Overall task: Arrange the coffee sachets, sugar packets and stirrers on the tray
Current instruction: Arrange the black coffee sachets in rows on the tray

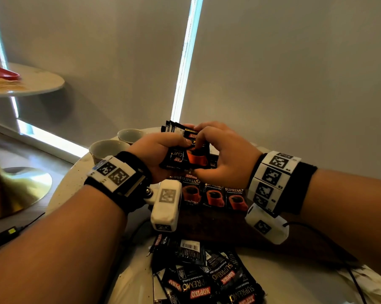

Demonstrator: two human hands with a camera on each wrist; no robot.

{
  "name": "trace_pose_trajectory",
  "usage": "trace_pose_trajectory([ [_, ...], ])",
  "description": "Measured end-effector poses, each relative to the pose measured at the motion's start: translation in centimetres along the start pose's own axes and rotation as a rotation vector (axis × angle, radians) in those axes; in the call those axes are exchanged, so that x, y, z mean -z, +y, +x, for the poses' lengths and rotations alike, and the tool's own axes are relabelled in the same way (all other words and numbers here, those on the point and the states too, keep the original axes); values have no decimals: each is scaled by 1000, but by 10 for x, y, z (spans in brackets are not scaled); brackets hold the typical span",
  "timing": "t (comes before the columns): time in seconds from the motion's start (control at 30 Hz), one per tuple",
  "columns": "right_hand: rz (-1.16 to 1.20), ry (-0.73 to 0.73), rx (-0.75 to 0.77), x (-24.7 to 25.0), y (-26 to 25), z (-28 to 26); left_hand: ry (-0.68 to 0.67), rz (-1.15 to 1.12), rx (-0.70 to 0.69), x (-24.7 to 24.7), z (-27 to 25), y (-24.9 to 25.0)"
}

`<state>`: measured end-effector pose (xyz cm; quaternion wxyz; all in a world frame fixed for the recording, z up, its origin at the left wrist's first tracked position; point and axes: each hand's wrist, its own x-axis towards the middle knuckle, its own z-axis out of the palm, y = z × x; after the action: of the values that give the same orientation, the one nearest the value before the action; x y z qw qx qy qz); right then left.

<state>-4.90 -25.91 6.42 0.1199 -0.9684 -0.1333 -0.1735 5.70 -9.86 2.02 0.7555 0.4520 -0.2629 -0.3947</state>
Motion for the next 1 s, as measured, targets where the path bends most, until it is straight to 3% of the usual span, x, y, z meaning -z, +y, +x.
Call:
trace_pose_trajectory([
  [0.13,10,15,-23,-4,2,-1,-36,-8,-29,1,0,1],
  [0.3,-4,86,-126,-6,11,-1,95,-182,-156,12,-4,13],
  [0.43,-104,-90,-160,-14,10,1,54,-339,-234,22,-10,25],
  [0.63,-230,-392,-112,-31,-7,10,3,-357,-256,26,-14,28],
  [1.0,-299,-492,-128,-46,-19,23,2,-371,-243,24,-14,26],
])
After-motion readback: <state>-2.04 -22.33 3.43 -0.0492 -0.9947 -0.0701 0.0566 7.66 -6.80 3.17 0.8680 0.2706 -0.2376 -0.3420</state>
